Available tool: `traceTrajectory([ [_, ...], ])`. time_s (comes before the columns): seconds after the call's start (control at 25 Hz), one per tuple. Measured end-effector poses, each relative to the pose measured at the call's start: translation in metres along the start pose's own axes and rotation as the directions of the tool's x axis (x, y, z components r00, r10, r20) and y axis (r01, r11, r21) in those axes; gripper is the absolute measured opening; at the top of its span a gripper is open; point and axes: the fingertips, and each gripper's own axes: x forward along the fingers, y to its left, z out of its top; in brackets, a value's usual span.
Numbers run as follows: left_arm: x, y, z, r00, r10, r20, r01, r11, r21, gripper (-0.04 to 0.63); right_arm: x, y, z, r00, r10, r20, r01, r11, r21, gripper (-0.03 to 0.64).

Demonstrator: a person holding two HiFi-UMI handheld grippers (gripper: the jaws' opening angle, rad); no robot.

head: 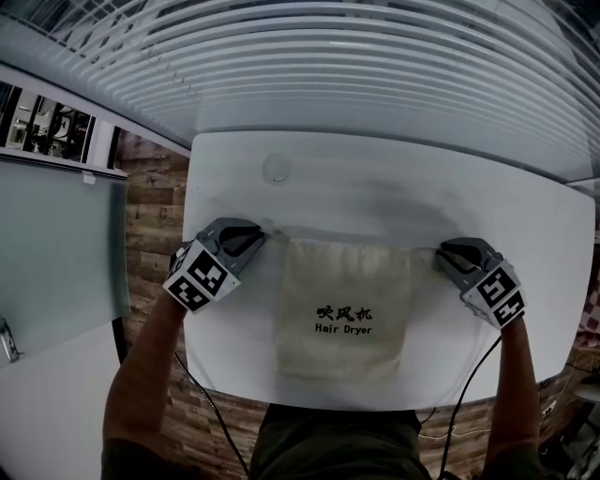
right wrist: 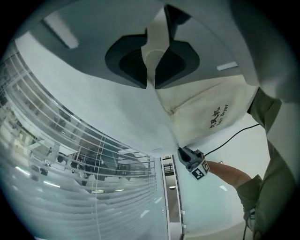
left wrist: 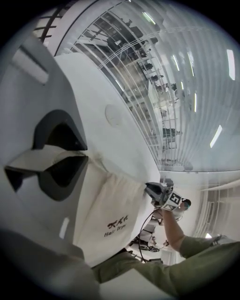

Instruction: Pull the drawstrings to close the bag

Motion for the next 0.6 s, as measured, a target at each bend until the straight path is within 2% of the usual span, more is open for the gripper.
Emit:
traceTrajectory([
  [0.04, 0.0, 0.0, 0.0, 1.0, 0.001, -0.01, -0.001, 1.0, 0.011, 0.042, 0.0, 0.0, 0.0, 1.0, 0.005, -0.003, -0.005, 1.0, -0.002, 0.061],
  [0.08, 0.0, 0.0, 0.0, 1.0, 0.005, -0.021, -0.005, 1.0, 0.025, 0.021, 0.001, 0.0, 0.0, 1.0, 0.007, -0.009, -0.007, 1.0, -0.008, 0.02],
  [0.24, 0.003, -0.002, -0.003, 0.998, 0.023, -0.066, -0.018, 0.997, 0.075, 0.015, 0.002, 0.003, -0.004, 0.998, -0.031, -0.048, 0.028, 0.998, -0.057, 0.018],
  [0.4, -0.006, -0.006, 0.0, 0.994, 0.076, -0.073, -0.064, 0.986, 0.154, 0.014, -0.011, 0.002, 0.004, 0.993, -0.112, -0.021, 0.109, 0.989, -0.1, 0.017],
  [0.48, -0.018, -0.008, 0.009, 0.991, 0.119, -0.064, -0.102, 0.97, 0.221, 0.014, -0.026, 0.0, 0.015, 0.986, -0.169, 0.005, 0.168, 0.977, -0.13, 0.017],
  [0.6, -0.042, -0.014, 0.02, 0.978, 0.2, -0.062, -0.166, 0.921, 0.354, 0.014, -0.048, 0.005, 0.027, 0.969, -0.248, 0.017, 0.247, 0.949, -0.198, 0.017],
])
